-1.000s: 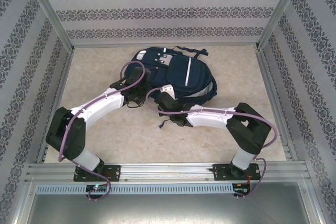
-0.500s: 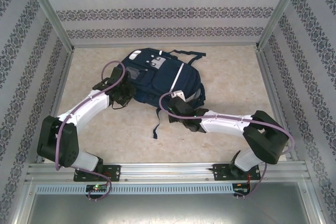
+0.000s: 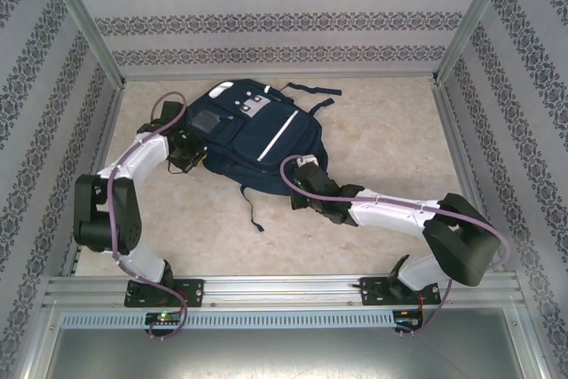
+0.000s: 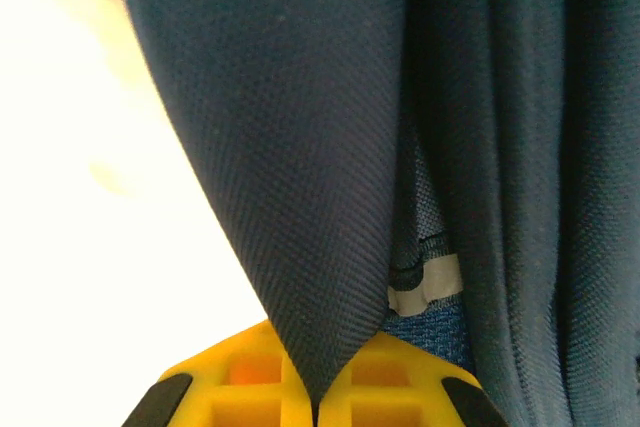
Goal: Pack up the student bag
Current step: Zip the student bag at the center of the table.
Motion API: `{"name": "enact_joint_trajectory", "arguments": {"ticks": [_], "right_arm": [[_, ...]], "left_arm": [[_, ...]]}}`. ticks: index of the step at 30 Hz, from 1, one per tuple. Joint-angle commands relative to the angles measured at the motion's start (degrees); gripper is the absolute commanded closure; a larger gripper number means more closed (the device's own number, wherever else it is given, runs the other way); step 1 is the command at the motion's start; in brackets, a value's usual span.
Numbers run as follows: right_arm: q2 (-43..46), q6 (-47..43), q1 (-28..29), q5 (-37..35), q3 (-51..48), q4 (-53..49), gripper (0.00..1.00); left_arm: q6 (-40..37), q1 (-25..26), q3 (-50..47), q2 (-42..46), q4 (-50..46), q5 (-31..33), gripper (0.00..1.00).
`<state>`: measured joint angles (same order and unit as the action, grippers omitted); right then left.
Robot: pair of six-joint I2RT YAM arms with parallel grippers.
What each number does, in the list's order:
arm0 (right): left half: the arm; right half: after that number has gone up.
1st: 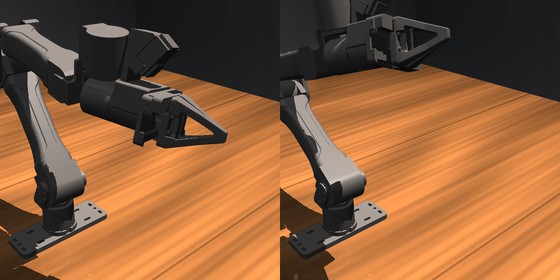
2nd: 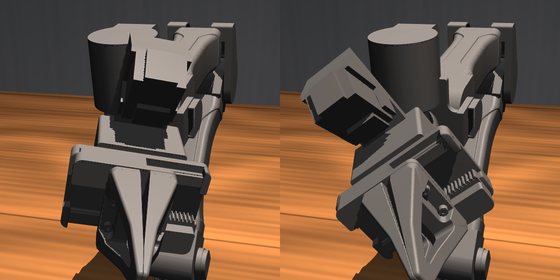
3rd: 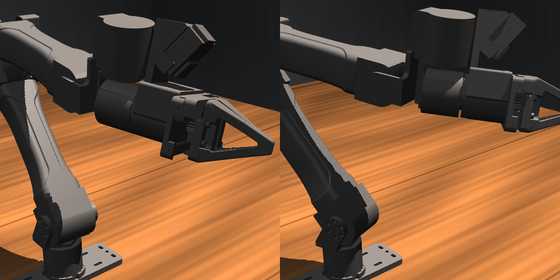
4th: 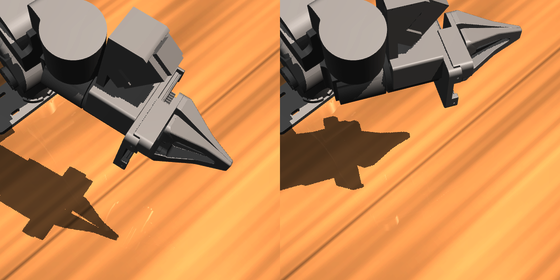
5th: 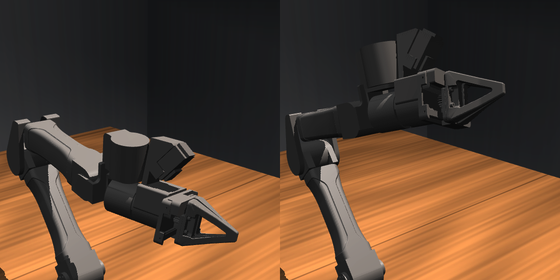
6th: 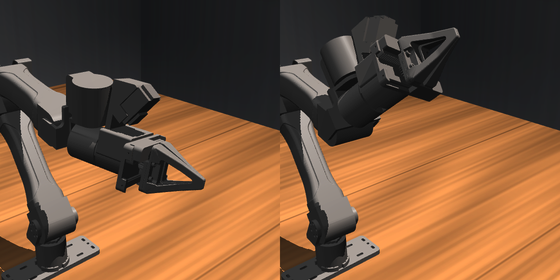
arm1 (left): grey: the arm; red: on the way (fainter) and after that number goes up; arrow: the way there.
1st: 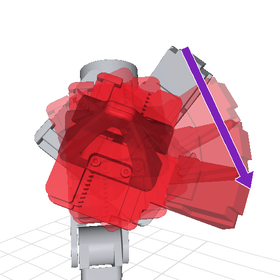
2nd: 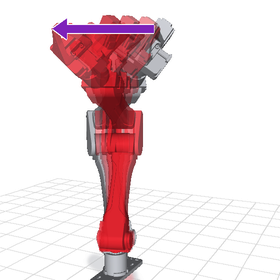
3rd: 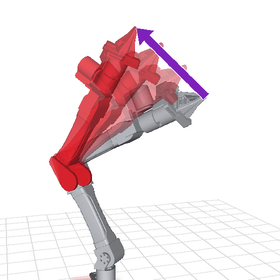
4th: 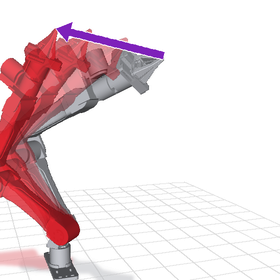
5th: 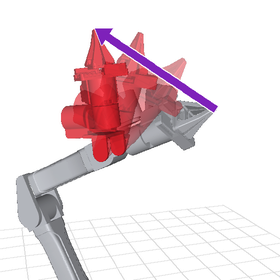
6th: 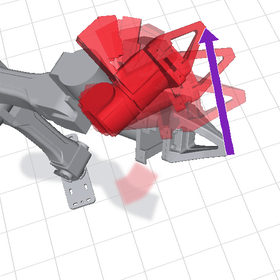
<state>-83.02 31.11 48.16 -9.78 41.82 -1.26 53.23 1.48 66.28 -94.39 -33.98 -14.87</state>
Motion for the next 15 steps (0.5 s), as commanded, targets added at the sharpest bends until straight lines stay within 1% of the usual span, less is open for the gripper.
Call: {"name": "enact_joint_trajectory", "arguments": {"ticks": [1, 2, 3, 4, 6, 9, 11, 13, 15], "right_arm": [[-0.2, -0.6, -0.4, -1.7, 2.4, -5.8, 1.0], [-0.6, -0.7, 0.0, -0.8, 3.1, -5.7, 1.0], [-1.0, -0.6, 0.4, 0.1, 4.0, -5.6, 1.0], [-1.7, -0.4, 0.8, 0.9, 4.7, -5.5, 1.0], [-2.8, -0.2, 1.6, 1.9, 5.9, -5.2, 1.0], [-4.2, 0.0, 2.3, 3.2, 7.0, -4.5, 1.0], [-4.9, -0.2, 2.5, 4.0, 7.7, -4.4, 1.0], [-5.2, -0.4, 2.5, 4.0, 7.9, -4.2, 1.0], [-4.8, -0.6, 2.4, 4.1, 7.8, -4.0, 1.0]], "left_arm": [[-3.3, -4.5, 3.2, 0.1, 1.4, 7.8, 0.82], [-2.6, -4.4, 2.6, 1.0, 1.6, 6.8, 0.75], [-1.5, -4.2, 1.7, 2.0, 1.4, 5.9, 0.66], [0.0, -4.1, 0.7, 3.1, 0.6, 5.1, 0.59], [2.7, -3.3, -1.6, 5.3, -0.5, 2.5, 0.57], [7.0, 0.9, -6.2, 11.0, -1.5, 1.4, 0.55], [11.1, 5.5, -9.3, 15.7, -1.4, 1.9, 0.55], [16.3, 10.4, -12.6, 19.7, 0.7, 2.0, 0.55], [21.3, 15.9, -15.1, 23.1, 2.2, 4.3, 0.55]]}}
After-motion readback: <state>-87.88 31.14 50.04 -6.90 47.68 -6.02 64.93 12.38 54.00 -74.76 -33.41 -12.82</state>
